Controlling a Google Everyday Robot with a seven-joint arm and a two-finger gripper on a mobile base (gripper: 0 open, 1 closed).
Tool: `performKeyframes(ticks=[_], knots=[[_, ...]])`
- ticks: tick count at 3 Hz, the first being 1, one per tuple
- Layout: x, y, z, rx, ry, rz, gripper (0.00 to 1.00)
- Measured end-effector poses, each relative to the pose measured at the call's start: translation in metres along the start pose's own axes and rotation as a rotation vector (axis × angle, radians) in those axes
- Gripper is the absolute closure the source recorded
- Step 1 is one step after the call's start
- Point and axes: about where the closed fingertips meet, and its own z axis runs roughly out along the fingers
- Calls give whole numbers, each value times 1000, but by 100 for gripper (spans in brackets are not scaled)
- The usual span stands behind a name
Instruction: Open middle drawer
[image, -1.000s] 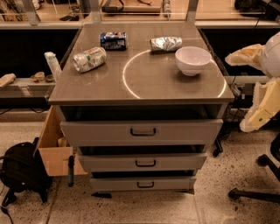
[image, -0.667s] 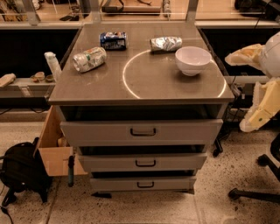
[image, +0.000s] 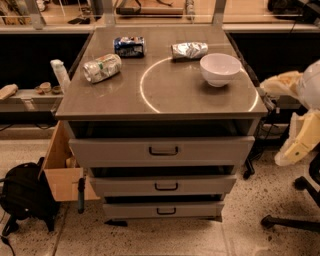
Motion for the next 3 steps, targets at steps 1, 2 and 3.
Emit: performKeyframes(ticks=[1,2,3], knots=[[20,2,14,-33,10,2,0],[42,6,35,-31,50,-3,0],[53,10,46,-41,66,3,0]])
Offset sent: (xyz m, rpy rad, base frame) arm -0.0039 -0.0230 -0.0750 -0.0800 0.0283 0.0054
